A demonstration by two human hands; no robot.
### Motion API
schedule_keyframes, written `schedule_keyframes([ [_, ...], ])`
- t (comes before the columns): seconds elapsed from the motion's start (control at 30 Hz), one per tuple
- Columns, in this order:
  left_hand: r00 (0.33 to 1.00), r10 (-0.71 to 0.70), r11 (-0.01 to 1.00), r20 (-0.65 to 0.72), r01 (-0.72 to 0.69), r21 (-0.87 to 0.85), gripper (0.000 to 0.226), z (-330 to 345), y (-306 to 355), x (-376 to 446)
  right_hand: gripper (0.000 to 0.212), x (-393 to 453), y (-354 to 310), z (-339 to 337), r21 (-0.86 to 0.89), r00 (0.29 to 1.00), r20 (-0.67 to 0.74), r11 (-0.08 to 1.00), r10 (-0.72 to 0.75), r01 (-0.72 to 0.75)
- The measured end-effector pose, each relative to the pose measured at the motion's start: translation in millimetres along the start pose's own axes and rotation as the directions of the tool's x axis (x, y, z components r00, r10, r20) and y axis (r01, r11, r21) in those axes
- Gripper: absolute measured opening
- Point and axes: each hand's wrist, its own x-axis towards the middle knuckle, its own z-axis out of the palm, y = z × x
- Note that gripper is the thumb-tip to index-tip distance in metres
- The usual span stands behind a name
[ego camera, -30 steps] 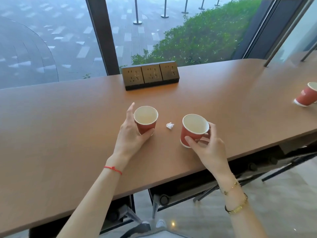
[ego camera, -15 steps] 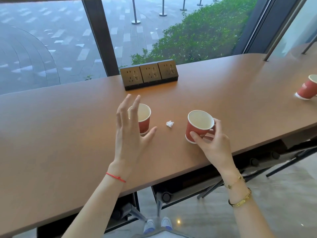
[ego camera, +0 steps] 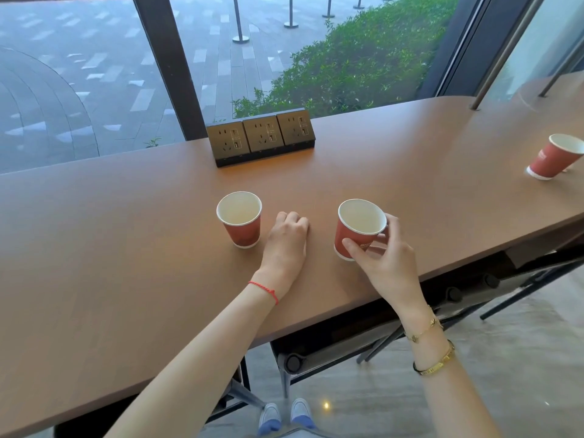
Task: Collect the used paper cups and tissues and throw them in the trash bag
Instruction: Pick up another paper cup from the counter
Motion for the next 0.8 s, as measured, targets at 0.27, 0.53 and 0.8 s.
schedule_keyframes([
  [0.27, 0.944, 0.085, 0.961, -0.319, -0.162, -0.224, 0.019, -60.9, 11.5, -18.6, 0.063, 12.3, -1.5, 10.3, 0.013, 0.999, 0.033, 1.000, -0.006, 0.005],
  [0.53, 0.882, -0.124, 0.960, -0.456, -0.010, -0.280, 0.017, -104.9, -44.2, -22.2, 0.063, 15.5, -6.1, 25.4, 0.044, 0.995, 0.097, 0.999, -0.024, 0.020],
  [0.8, 0.905, -0.147, 0.968, -0.400, 0.048, -0.247, 0.033, -81.0, -67.5, -30.8, 0.065, 18.0, -7.1, 28.3, 0.055, 0.990, 0.139, 0.998, -0.029, 0.021],
])
